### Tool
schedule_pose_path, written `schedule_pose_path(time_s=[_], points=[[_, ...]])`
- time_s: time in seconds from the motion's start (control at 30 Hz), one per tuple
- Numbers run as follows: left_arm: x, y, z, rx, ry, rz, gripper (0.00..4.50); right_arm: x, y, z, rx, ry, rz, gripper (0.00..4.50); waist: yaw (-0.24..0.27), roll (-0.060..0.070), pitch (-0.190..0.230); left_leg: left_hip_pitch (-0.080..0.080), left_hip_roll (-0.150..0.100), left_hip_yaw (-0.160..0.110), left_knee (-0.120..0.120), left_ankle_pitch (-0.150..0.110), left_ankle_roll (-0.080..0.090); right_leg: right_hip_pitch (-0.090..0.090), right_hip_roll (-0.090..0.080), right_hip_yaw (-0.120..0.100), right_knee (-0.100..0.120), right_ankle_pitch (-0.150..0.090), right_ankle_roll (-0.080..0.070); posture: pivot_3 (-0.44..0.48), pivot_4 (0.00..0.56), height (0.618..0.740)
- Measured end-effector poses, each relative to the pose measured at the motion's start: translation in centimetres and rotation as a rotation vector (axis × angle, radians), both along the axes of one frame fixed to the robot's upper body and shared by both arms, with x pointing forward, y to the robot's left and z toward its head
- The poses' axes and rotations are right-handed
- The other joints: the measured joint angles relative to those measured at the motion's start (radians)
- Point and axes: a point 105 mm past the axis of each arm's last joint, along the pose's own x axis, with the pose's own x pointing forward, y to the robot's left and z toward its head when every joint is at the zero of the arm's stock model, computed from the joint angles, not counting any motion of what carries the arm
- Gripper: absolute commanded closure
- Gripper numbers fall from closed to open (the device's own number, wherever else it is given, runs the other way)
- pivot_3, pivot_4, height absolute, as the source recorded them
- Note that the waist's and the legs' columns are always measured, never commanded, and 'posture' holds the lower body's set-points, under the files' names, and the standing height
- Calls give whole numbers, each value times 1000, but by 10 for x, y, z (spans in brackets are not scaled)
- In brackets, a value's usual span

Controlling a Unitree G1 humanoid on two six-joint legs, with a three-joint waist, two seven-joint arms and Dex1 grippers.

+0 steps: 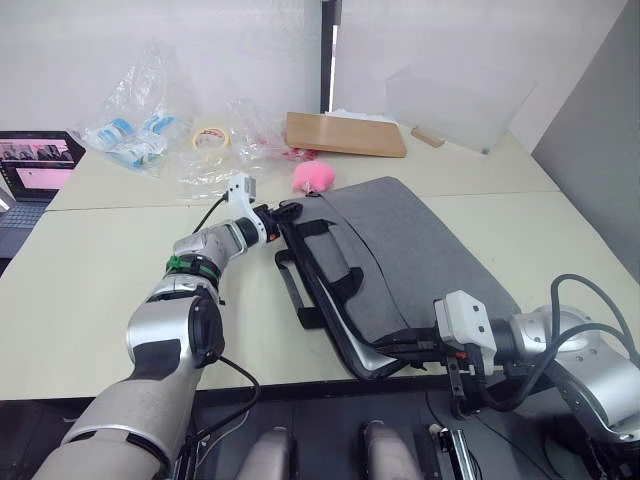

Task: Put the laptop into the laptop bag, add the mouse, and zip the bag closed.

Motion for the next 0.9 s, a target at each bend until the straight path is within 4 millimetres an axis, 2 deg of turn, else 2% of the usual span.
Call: schedule_pose_path(time_s=[0.13,0.43,0.6,0.7,0.83,0.9], points=[[1,1,1,5,-9,9,4460,1,-1,-1,-11,-13,-8,4500,0,0,0,0,0,0,0,0,0,0,0,0,0,0,0,0,150,740],[-2,13,-6,6,-22,20,4460,5,1,-1,-24,-72,-3,4500,-8,0,0,0,0,0,0,0,0,-1,0,0,0,0,0,0,150,740],[-11,41,-4,-24,-41,46,4460,13,2,-1,-28,-142,1,4500,-29,0,0,1,1,0,-1,0,0,-2,0,0,2,0,0,0,150,740],[-23,60,-6,-12,-63,71,4460,22,1,0,-25,-171,-8,4500,-39,0,0,3,4,-2,-2,-1,0,-3,0,1,2,0,-1,0,150,740],[-43,75,2,-38,-83,114,4460,39,-6,2,-42,-221,-31,4500,-38,0,0,4,7,-1,-2,-3,-2,-4,1,1,2,1,-1,0,150,740],[-60,82,7,-28,-99,138,4460,50,-9,5,-45,-255,-46,4500,-41,0,0,5,9,0,-2,-6,-3,-4,1,2,2,1,-2,0,150,740]])
